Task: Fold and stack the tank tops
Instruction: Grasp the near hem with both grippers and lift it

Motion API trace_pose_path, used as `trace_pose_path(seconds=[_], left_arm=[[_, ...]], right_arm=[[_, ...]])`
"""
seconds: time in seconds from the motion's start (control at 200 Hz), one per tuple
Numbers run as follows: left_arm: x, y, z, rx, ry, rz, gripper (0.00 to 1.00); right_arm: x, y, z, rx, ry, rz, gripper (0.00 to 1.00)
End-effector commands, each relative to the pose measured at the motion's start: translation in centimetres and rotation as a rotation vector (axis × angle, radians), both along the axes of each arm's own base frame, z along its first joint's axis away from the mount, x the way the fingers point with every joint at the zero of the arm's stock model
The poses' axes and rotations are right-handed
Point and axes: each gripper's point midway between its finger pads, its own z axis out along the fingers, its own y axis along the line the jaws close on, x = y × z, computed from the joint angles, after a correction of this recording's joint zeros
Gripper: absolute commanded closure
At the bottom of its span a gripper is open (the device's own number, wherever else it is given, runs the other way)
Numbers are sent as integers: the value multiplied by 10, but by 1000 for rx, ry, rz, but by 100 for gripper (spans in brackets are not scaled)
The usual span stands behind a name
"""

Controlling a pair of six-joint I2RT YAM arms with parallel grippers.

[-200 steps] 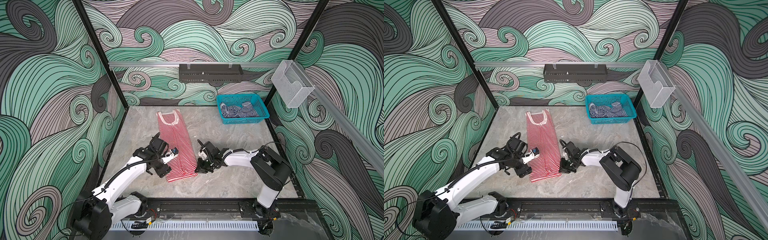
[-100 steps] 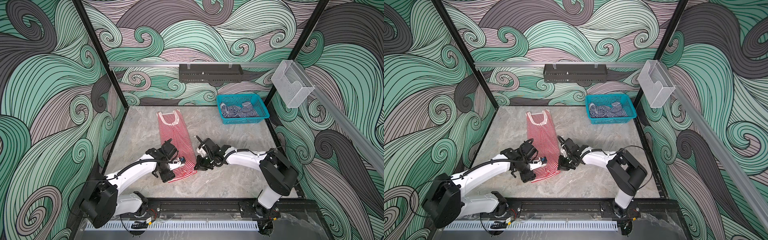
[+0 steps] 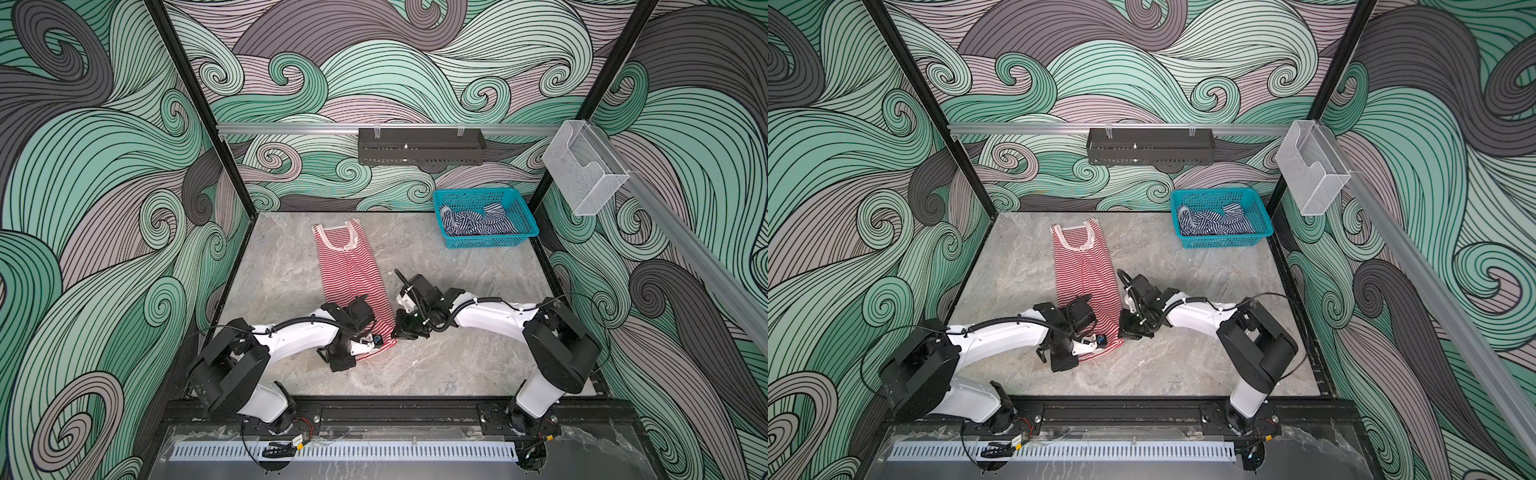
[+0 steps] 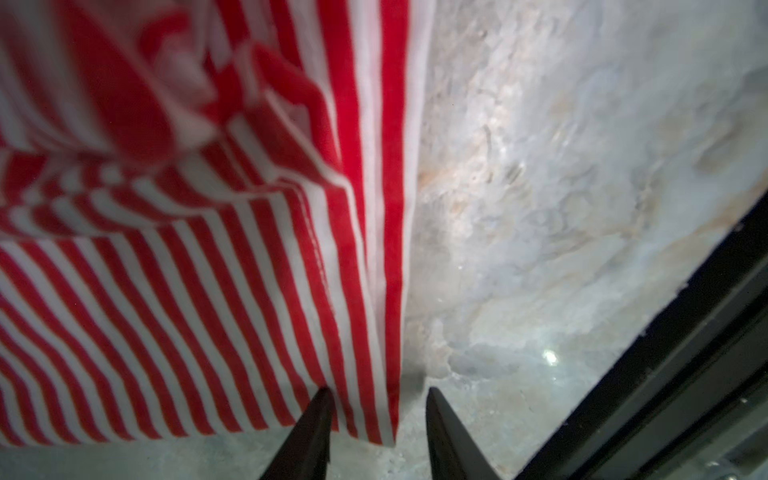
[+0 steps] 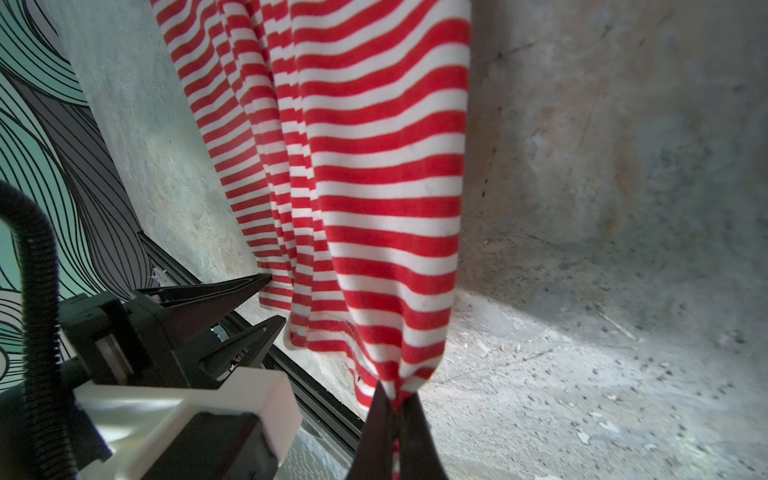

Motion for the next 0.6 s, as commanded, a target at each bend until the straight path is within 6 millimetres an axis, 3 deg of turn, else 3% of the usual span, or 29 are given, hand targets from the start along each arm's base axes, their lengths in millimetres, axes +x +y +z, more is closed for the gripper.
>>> trace_pose_path(seconds=[0.0, 0.21, 0.265, 0.345, 0.596], left_arm=[[2, -5, -3, 8, -6, -9, 60], [-1, 0, -20, 87, 11, -30, 67], [0, 0, -22, 99, 10, -31, 76], [-3, -3, -23, 95, 32, -37, 100], [-9, -40, 11, -64, 103, -51, 100]], right_arm=[[6, -4, 8, -6, -27, -18, 100], [10, -6, 7, -3, -24, -33, 100], [10, -7, 8, -1, -26, -35, 100], [10, -10, 7, -4, -27, -40, 100], [1, -28, 4, -32, -31, -56, 100]])
